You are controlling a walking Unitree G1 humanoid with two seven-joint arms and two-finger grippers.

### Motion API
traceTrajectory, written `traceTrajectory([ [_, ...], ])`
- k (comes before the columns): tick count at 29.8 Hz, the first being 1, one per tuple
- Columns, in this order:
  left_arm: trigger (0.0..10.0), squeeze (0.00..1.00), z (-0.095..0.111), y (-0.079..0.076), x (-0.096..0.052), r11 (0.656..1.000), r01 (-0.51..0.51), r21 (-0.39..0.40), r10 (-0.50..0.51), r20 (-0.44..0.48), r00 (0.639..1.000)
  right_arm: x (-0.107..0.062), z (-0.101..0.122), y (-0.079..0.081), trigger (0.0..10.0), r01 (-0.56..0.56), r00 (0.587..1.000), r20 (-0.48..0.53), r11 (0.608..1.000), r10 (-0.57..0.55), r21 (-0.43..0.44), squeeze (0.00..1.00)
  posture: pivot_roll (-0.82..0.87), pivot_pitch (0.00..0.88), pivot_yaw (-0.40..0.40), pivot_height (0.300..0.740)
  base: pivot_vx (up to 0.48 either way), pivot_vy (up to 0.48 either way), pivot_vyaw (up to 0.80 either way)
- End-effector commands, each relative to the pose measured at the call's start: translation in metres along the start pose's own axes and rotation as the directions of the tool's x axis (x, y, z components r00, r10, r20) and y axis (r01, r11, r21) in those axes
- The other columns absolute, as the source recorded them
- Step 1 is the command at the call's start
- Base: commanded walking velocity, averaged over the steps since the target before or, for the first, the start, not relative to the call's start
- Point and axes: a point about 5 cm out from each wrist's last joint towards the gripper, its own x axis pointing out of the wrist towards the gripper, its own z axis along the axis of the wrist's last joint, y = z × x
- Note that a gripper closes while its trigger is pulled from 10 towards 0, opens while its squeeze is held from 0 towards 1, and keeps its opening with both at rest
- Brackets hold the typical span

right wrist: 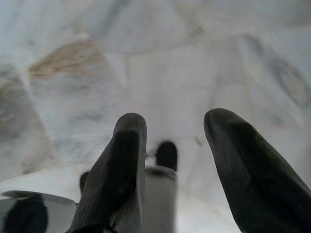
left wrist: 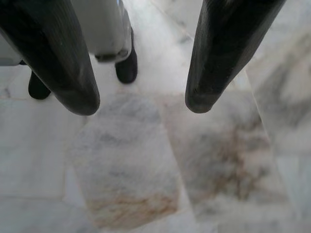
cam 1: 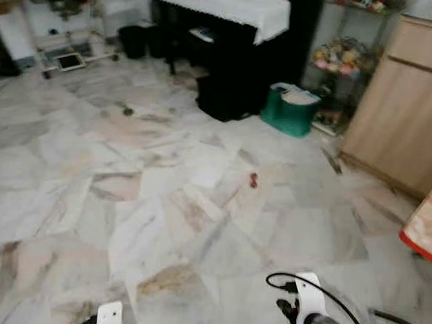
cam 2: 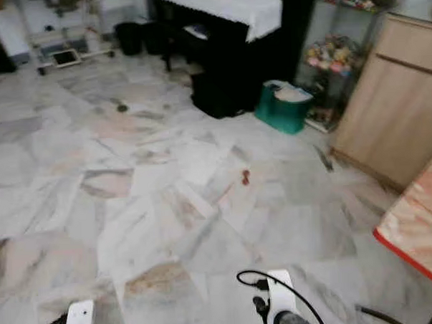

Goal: Setting the table

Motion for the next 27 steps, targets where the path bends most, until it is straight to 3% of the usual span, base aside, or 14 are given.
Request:
traceTrajectory([
  [1, 10.0, 0.0, -0.0043, -0.0032, -0.0003, 1.0, 0.009, 0.021, -0.009, -0.015, 1.0, -0.0001, 0.0015, -0.0018, 10.0, 0.006, 1.0, 0.004, 1.0, -0.007, 0.005, 0.0, -0.04, 0.0, 0.018, 0.732, 0.0, 0.0, -0.66],
  [27, 10.0, 0.0, -0.007, -0.0036, -0.0009, 1.0, 0.021, 0.022, -0.02, -0.019, 1.0, -0.0001, -0.0034, 0.0033, 10.0, -0.004, 1.0, -0.006, 1.0, 0.004, -0.009, 0.0, -0.05, 0.0, 0.019, 0.732, 0.0, 0.0, -0.65],
])
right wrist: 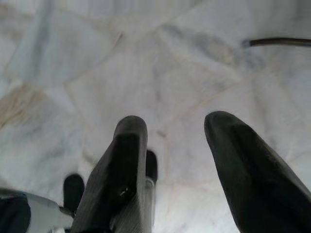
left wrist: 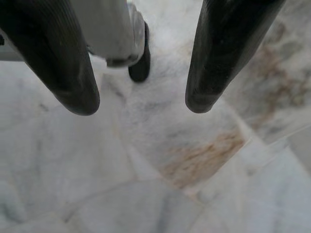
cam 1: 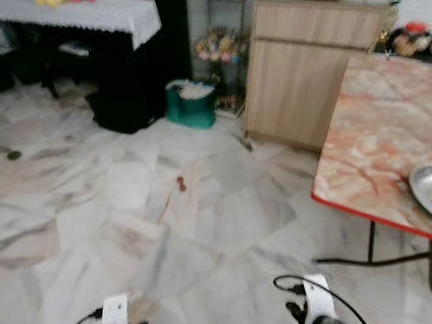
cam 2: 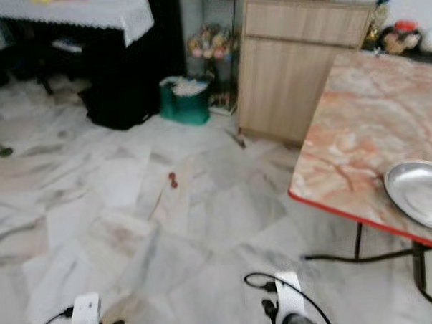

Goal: Setting the table

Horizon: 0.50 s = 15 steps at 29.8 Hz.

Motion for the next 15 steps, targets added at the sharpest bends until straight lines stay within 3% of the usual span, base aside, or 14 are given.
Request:
traceTrajectory([
  [1, 10.0, 0.0, -0.0027, 0.001, -0.0005, 1.0, 0.004, 0.019, -0.004, -0.01, 1.0, 0.0, -0.0031, 0.0033, 10.0, -0.008, 1.0, -0.009, 1.0, 0.008, 0.001, 0.0, -0.05, 0.0, 0.02, 0.732, 0.0, 0.0, -0.63],
  [15, 10.0, 0.0, -0.0038, 0.0012, -0.0008, 1.0, 0.01, -0.008, -0.01, -0.008, 1.0, 0.0001, -0.0053, 0.0063, 10.0, -0.01, 1.0, -0.012, 1.0, 0.01, 0.006, 0.0, -0.06, 0.0, 0.026, 0.732, 0.0, 0.0, -0.63],
])
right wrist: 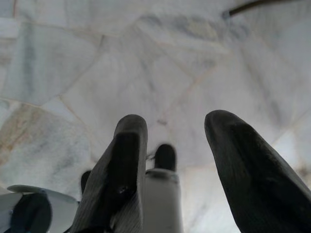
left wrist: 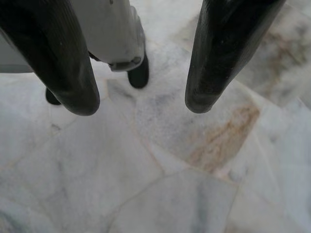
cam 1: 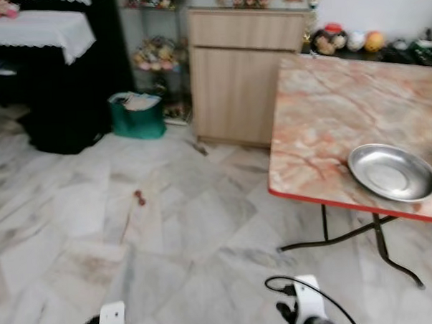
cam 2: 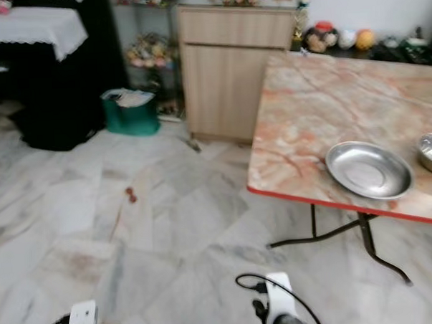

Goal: Setting the table

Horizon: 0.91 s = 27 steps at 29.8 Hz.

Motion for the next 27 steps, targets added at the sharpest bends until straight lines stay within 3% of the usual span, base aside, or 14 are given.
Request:
traceTrajectory([
  [1, 10.0, 0.0, 0.0014, -0.0007, 0.0002, 1.0, 0.005, 0.011, -0.005, 0.004, 1.0, -0.0013, -0.0011, -0.0068, 10.0, 0.021, 1.0, -0.003, 1.0, -0.021, 0.001, 0.0, -0.06, 0.0, 0.026, 0.732, 0.0, 0.0, -0.63],
  [21, 10.0, 0.0, 0.0022, -0.0014, 0.0004, 1.0, 0.004, -0.01, -0.004, 0.011, 1.0, -0.0012, 0.0022, -0.0089, 10.0, 0.025, 1.0, 0.005, 1.0, -0.025, -0.004, 0.0, -0.05, 0.0, 0.018, 0.732, 0.0, 0.0, -0.63],
  [27, 10.0, 0.0, 0.0032, -0.0013, 0.0005, 1.0, 0.001, -0.006, -0.001, 0.015, 1.0, -0.0011, 0.0052, -0.01, 10.0, 0.031, 0.999, 0.024, 1.0, -0.031, 0.004, 0.0, -0.05, 0.0, 0.018, 0.732, 0.0, 0.0, 0.0],
])
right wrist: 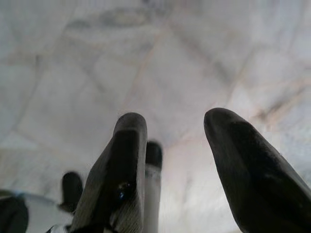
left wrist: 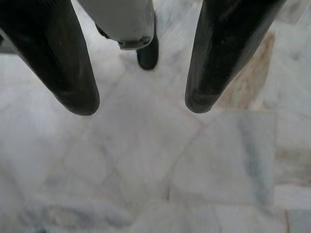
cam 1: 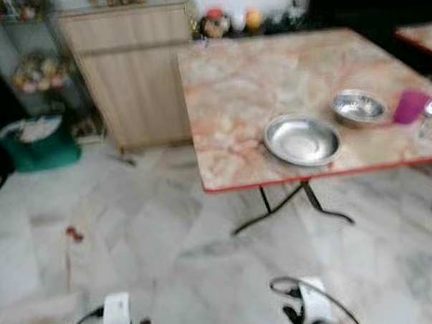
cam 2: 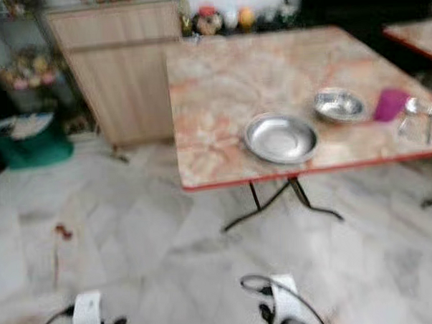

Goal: Setting the table

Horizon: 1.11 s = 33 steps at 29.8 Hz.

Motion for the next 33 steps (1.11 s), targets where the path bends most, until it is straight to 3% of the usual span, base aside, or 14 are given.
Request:
traceTrajectory([
  [1, 10.0, 0.0, -0.0115, 0.007, -0.0026, 1.0, -0.021, -0.003, 0.021, -0.04, 0.999, 0.0017, 0.0041, 0.0077, 10.0, -0.016, 1.0, 0.019, 1.0, 0.016, 0.016, 0.0, -0.05, 0.0, 0.018, 0.732, 0.0, 0.0, 0.0],
  [10, 10.0, 0.0, -0.0102, 0.0076, -0.0025, 0.999, -0.016, 0.029, 0.017, -0.04, 0.999, 0.002, 0.0068, 0.0073, 10.0, -0.017, 0.999, 0.028, 1.0, 0.016, 0.019, 0.0, -0.05, 0.0, 0.017, 0.732, 0.0, 0.0, 0.0],
  [33, 10.0, 0.0, -0.0083, 0.0072, -0.0021, 1.0, -0.013, 0.017, 0.014, -0.035, 0.999, 0.0024, 0.0089, 0.0073, 10.0, -0.021, 0.999, 0.029, 1.0, 0.021, -0.005, 0.0, -0.04, 0.0, 0.018, 0.732, 0.0, -0.4, 0.0],
])
